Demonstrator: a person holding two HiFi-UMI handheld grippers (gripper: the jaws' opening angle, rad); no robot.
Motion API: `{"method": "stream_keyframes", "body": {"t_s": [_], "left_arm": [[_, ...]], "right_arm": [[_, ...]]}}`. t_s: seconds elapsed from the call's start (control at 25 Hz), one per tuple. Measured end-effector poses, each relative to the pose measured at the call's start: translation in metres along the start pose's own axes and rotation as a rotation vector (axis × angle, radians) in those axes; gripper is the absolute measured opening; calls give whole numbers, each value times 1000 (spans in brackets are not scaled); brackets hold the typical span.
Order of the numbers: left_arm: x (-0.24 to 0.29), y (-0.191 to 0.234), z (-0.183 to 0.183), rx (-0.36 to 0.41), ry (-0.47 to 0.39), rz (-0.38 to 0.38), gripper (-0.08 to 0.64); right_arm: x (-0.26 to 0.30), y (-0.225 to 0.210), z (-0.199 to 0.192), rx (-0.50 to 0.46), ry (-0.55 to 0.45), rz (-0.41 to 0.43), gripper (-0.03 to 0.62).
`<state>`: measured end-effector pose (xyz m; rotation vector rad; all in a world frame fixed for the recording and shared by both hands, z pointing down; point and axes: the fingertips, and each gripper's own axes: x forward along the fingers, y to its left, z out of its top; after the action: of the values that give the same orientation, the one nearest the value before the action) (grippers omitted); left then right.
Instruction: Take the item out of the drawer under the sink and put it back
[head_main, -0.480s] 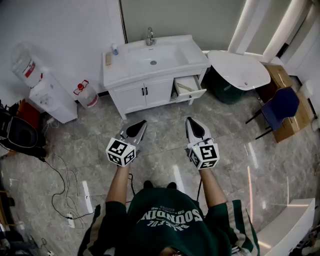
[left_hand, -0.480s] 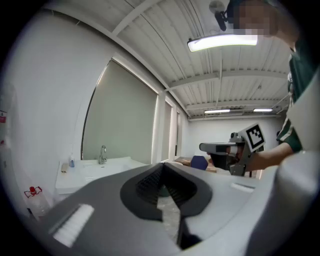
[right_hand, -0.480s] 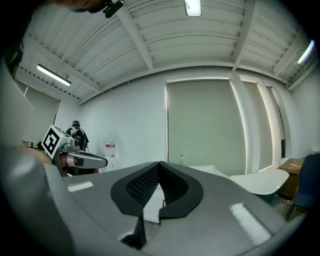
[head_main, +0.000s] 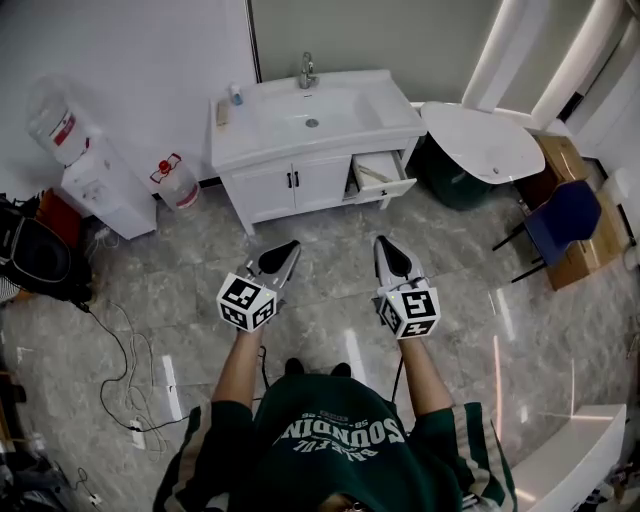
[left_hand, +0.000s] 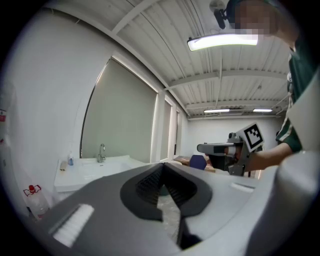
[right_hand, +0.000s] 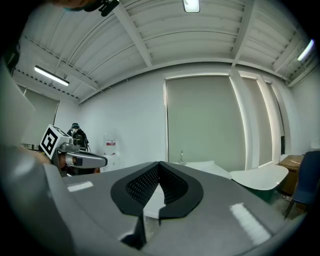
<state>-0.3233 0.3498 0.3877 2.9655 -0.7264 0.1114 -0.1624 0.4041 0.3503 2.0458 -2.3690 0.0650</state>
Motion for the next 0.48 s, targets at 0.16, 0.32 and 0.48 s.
{"method": "stream_keyframes", "body": {"t_s": [0.16, 0.32, 0.48], "left_arm": [[6, -5, -2, 0, 5, -4, 49], [17, -10, -3, -2, 7, -6, 49], [29, -21, -6, -8, 13, -3, 49]], "right_arm": [[-2, -2, -2, 2, 1, 7, -3], [-3, -11, -5, 6, 6, 11, -3], [-9, -21, -10, 9, 15, 22, -3]]}}
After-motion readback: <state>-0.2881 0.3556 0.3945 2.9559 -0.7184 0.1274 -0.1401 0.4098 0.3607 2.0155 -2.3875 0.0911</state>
